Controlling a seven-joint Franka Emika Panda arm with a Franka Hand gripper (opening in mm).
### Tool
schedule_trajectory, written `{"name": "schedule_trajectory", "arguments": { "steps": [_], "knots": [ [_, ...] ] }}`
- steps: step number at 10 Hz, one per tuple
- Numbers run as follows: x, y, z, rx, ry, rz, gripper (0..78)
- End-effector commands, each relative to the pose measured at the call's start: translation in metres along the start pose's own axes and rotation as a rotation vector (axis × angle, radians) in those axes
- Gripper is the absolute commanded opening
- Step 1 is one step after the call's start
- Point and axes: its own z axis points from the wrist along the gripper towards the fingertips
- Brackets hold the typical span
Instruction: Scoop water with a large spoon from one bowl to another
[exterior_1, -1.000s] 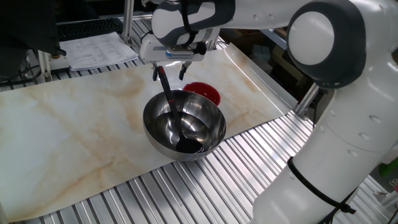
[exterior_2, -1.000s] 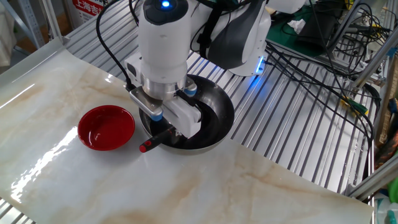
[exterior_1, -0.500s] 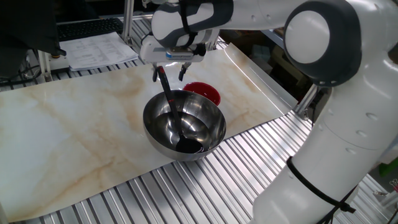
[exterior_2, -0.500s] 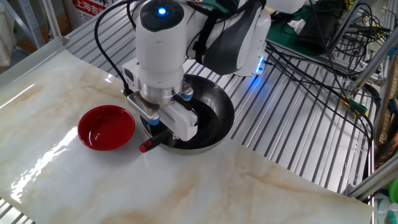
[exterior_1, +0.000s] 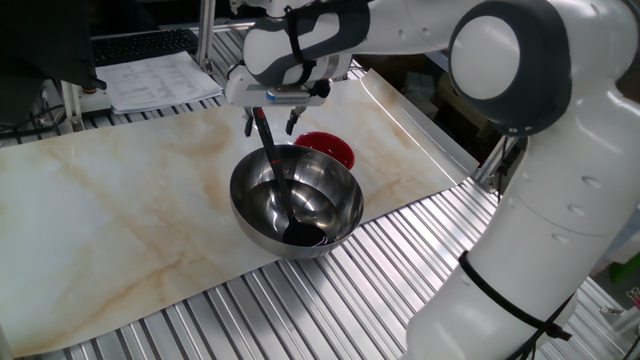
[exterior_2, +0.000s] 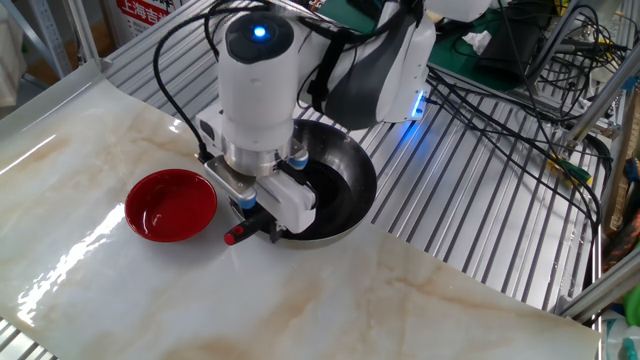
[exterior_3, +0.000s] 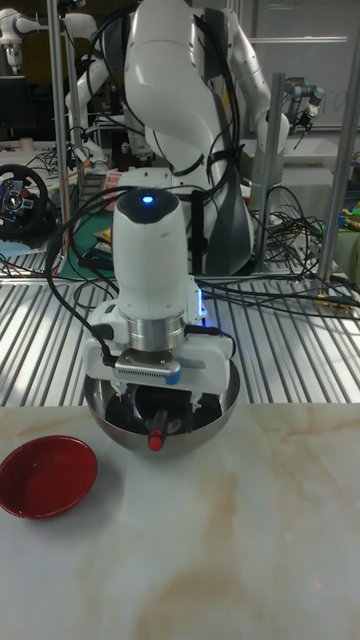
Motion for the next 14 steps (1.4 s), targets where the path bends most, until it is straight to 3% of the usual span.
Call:
{"name": "schedule_trajectory", "arguments": {
  "steps": [1,5,11,14],
  "knots": [
    [0.001,-0.001,0.007,-0.007,-0.011,-0.004,77.4],
    [0.019,-0.005,0.021,-0.013,-0.019,-0.004,77.4],
    [0.037,-0.009,0.028,-0.019,-0.026,-0.010,77.4],
    [0.040,-0.009,0.028,-0.018,-0.024,-0.027,77.4]
  ]
}}
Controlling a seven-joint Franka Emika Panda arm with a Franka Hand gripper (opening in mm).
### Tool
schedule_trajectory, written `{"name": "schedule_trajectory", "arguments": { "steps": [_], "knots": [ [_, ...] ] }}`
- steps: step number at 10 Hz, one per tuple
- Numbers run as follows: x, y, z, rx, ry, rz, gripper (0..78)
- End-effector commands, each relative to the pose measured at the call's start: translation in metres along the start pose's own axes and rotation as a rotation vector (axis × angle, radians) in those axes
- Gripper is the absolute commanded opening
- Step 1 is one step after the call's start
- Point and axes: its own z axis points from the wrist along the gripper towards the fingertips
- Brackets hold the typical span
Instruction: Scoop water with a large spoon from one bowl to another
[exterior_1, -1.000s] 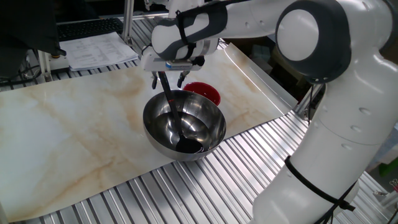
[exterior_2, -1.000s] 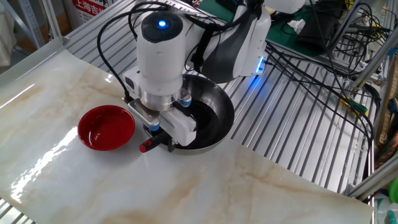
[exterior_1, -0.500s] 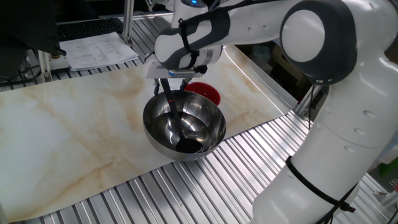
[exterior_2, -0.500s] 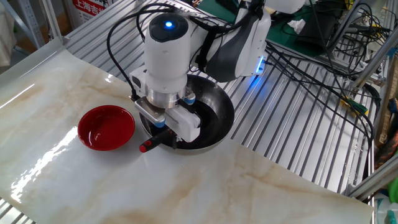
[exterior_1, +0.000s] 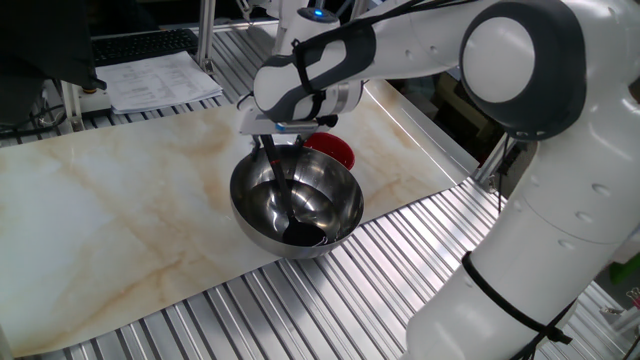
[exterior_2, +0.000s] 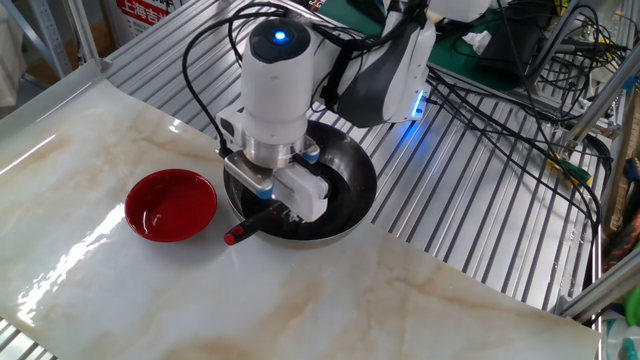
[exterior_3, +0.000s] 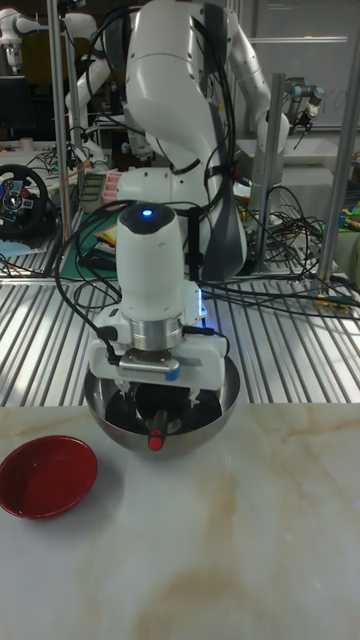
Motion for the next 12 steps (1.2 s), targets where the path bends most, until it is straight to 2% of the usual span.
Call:
{"name": "schedule_trajectory", "arguments": {
  "steps": [1,5,8,12],
  "knots": [
    [-0.001,0.000,0.000,0.001,0.001,-0.016,77.4],
    [0.001,0.004,0.007,-0.002,-0.001,-0.017,77.4],
    [-0.001,0.000,0.013,-0.004,0.000,-0.035,77.4],
    [0.002,-0.001,0.015,-0.004,0.004,-0.034,77.4]
  ]
}}
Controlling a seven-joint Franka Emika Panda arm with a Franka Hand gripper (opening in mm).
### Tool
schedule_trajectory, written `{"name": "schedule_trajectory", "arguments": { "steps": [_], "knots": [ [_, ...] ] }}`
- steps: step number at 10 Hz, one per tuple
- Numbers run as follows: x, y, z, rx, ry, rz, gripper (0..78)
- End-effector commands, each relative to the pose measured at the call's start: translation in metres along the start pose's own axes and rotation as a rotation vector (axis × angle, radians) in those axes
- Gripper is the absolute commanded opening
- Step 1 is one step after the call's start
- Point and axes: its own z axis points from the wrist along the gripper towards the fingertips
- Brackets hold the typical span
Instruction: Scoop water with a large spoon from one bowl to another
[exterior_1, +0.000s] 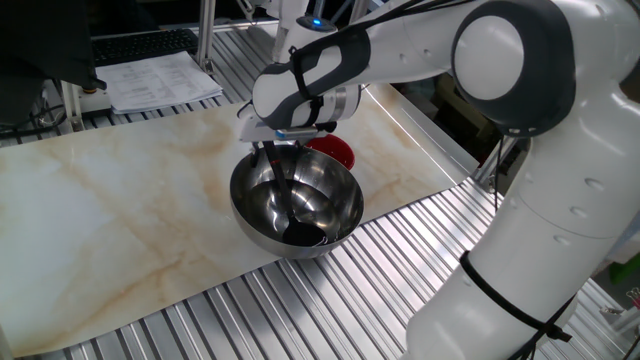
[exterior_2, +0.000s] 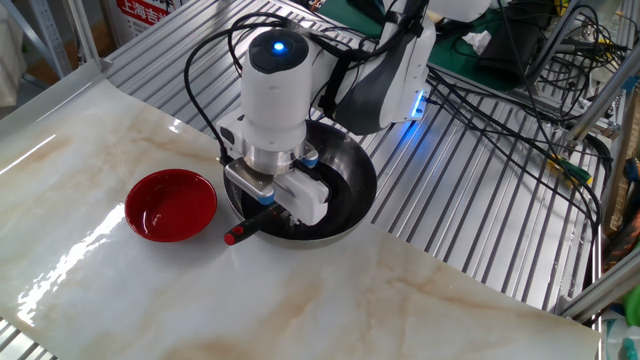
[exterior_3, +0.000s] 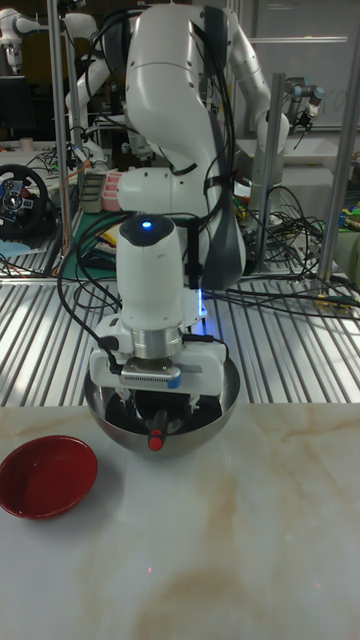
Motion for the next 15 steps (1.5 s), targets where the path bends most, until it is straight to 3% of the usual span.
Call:
{"name": "schedule_trajectory", "arguments": {
  "steps": [1,8,9,15],
  "knots": [
    [0.0001,0.0000,0.0005,0.000,-0.001,0.000,77.4],
    [0.0022,0.0017,0.0059,0.015,0.003,-0.005,77.4],
    [0.0022,0.0017,0.0059,0.015,0.003,-0.005,1.2],
    [0.0022,0.0017,0.0059,0.015,0.003,-0.005,1.2]
  ]
}}
